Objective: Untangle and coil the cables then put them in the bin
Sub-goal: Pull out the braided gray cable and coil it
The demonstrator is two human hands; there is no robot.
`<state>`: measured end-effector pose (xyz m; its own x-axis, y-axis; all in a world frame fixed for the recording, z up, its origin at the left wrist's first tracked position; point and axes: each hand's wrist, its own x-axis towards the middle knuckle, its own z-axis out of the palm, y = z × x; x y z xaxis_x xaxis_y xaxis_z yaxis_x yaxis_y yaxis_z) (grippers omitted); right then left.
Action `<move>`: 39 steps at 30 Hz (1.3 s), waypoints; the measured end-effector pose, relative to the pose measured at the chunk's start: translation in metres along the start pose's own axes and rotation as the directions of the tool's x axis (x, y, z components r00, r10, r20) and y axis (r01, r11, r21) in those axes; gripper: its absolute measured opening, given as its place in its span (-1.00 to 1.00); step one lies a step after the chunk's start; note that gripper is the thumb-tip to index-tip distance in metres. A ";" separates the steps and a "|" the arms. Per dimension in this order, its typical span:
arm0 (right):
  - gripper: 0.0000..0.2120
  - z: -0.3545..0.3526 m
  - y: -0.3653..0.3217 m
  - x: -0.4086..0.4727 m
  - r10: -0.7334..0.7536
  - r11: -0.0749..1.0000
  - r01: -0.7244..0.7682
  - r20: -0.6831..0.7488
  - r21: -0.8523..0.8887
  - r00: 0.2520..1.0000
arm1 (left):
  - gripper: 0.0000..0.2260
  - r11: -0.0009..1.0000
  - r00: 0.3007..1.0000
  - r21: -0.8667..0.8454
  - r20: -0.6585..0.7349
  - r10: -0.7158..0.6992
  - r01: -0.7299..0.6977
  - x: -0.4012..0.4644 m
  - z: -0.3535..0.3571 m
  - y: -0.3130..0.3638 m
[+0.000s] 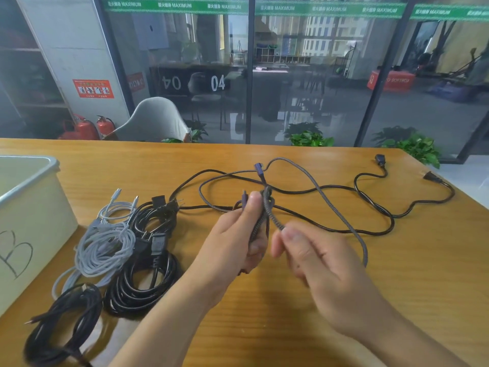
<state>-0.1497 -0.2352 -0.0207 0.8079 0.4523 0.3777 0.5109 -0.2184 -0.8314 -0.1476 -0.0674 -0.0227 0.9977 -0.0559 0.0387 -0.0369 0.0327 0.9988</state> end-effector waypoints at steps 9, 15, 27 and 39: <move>-0.66 0.005 0.002 -0.004 -0.110 0.982 0.124 0.104 -0.142 0.989 | -0.35 0.993 0.989 -0.065 -0.100 -0.109 0.103 -0.004 0.012 0.000; -0.69 0.015 0.006 -0.005 -0.059 0.964 0.112 0.217 -0.240 0.974 | -0.33 0.967 0.989 -0.213 -0.013 -0.148 0.142 -0.002 0.007 0.004; -0.60 0.024 0.017 -0.008 0.063 0.998 -0.051 0.433 -0.040 0.899 | -0.68 0.960 0.999 -0.276 0.026 -0.033 0.039 0.000 0.001 0.004; -0.66 -0.017 0.047 0.015 0.201 0.969 -0.239 0.752 -0.060 0.628 | -0.59 0.962 0.962 -0.249 0.212 0.170 -0.114 -0.009 -0.005 0.011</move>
<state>-0.1081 -0.2535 -0.0474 0.3896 0.8901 -0.2366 0.3202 -0.3717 -0.8714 -0.1568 -0.0616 -0.0126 0.9417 -0.2602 0.2131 -0.1354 0.2866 0.9484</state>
